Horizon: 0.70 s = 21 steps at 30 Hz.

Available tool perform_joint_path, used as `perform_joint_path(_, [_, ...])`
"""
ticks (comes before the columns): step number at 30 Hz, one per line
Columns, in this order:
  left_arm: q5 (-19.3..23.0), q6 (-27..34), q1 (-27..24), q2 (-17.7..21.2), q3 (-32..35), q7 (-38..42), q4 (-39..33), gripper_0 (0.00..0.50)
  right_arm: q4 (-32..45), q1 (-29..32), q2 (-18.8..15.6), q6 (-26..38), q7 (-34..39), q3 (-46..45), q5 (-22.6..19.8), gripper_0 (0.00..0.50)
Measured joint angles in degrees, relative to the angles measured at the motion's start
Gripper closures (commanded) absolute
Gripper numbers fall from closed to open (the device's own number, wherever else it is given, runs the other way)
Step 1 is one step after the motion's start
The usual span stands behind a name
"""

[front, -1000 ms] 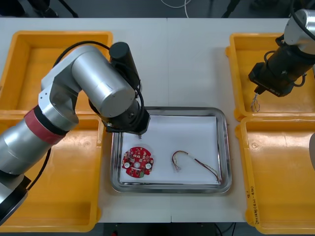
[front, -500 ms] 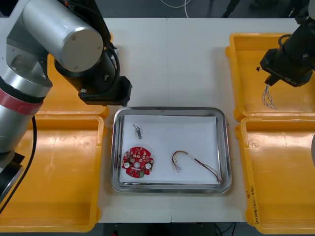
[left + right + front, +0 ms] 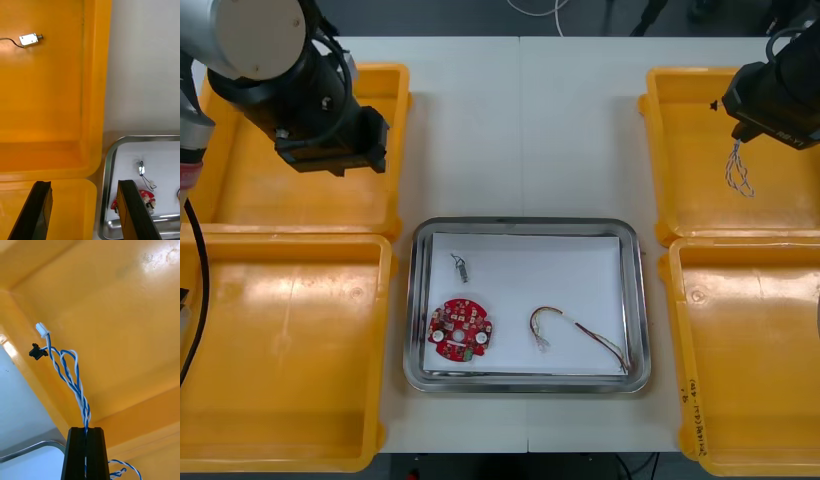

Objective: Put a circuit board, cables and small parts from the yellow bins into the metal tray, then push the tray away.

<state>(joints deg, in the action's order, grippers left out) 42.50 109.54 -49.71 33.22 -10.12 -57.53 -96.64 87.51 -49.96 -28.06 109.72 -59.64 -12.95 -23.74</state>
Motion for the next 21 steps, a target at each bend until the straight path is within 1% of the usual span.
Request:
perform_joint_path(4, [-2.52, 0.01, -1.00, 0.05, 1.08, -9.57, 3.83, 0.000, 3.50, 1.55, -0.01, 0.01, -8.53, 0.00, -0.68, 0.500])
perform_joint_path(7, [-3.98, 0.01, -1.56, 0.07, 1.49, -14.67, 6.75, 0.000, 6.24, 2.06, -0.03, 0.01, -10.94, 0.00, -0.96, 0.500])
perform_joint_path(11, [-5.57, -0.31, -2.07, 0.08, 1.99, -15.39, 10.11, 0.000, 9.97, 2.66, -0.05, 0.03, -11.44, 0.00, -1.62, 0.500])
perform_joint_path(13, [-6.24, -1.74, -2.42, 0.09, 2.16, -15.40, 12.00, 0.000, 11.80, 3.29, -0.08, 0.03, -13.50, 0.00, -2.43, 0.500])
perform_joint_path(17, [-6.85, -5.29, -3.11, 0.09, 2.24, -15.88, 15.52, 0.000, 13.55, 4.48, -0.75, 0.04, -19.53, 0.09, -5.86, 0.500])
perform_joint_path(21, [-6.92, -9.50, -3.84, 0.09, 2.24, -17.56, 19.00, 0.000, 14.94, 5.40, -2.47, 0.04, -19.96, 1.72, -9.67, 0.500])
